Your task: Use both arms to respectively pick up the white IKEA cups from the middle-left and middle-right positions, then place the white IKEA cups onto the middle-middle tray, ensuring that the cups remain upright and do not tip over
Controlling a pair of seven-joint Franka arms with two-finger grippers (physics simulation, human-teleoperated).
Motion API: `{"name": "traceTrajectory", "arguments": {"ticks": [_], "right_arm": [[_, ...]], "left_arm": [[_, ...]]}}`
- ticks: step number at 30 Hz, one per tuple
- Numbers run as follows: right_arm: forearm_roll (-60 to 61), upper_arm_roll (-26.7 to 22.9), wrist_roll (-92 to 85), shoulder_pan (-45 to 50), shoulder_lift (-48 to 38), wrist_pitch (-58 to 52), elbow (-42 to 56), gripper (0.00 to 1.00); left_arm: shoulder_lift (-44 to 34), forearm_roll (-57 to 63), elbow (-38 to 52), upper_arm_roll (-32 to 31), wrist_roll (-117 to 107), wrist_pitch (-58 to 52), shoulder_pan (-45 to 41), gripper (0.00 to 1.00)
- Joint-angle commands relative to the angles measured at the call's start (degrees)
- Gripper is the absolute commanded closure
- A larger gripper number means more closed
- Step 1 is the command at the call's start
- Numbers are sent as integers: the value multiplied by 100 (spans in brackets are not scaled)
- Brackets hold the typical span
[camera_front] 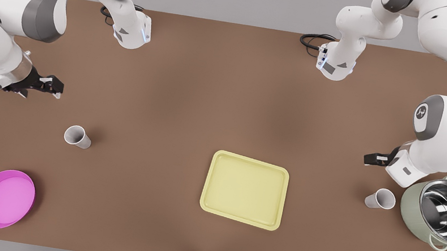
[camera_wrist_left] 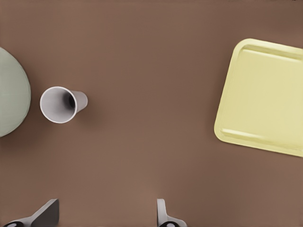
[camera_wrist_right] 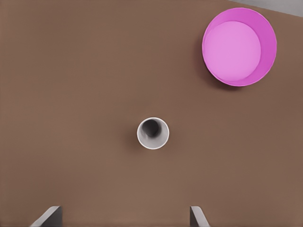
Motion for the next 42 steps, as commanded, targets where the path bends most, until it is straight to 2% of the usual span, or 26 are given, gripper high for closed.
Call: {"name": "traceTrajectory", "arguments": {"ticks": [1,4,7,10,12,15,18,26,28,29,31,38,40,42], "right_arm": [[22,-5,-315,7,25,67,-8,0],[-5,-31,-315,-63,279,181,-8,0],[364,-40,-878,-608,1088,726,80,0],[294,-49,-878,-696,1501,919,80,0],[329,-49,-781,-679,1756,1227,89,0],[329,-40,-465,-643,2046,1517,151,0],[312,-40,-465,-687,2143,1640,45,0],[373,-49,-465,-749,2108,2589,-957,0],[391,-40,-465,-819,2108,2879,-1185,0],[400,-40,-465,-837,2108,3037,-1317,0],[400,-40,-474,-881,2117,3178,-1431,0],[400,-40,-474,-890,2143,3767,-1923,0],[391,-40,-500,-933,2152,3890,-2020,1],[391,-40,-588,-951,2275,3952,-2047,7]], "left_arm": [[-6,0,3,1,-228,29,0,0],[116,8,12,9,-219,82,26,0],[1197,26,416,54,-35,864,325,0],[1821,52,802,80,-8,1611,421,0],[1980,35,777,431,466,1620,439,0],[2244,26,741,467,563,2051,439,0],[2305,17,258,581,546,2112,465,0],[2656,8,108,678,546,2315,509,0],[2692,8,108,678,546,2332,501,33],[2744,8,108,678,537,2332,501,42],[2745,8,108,678,581,2315,492,79],[2543,52,144,660,388,2288,360,79],[2551,167,486,651,-359,1815,-123,79],[2551,132,864,634,-1747,1400,-870,79]]}}
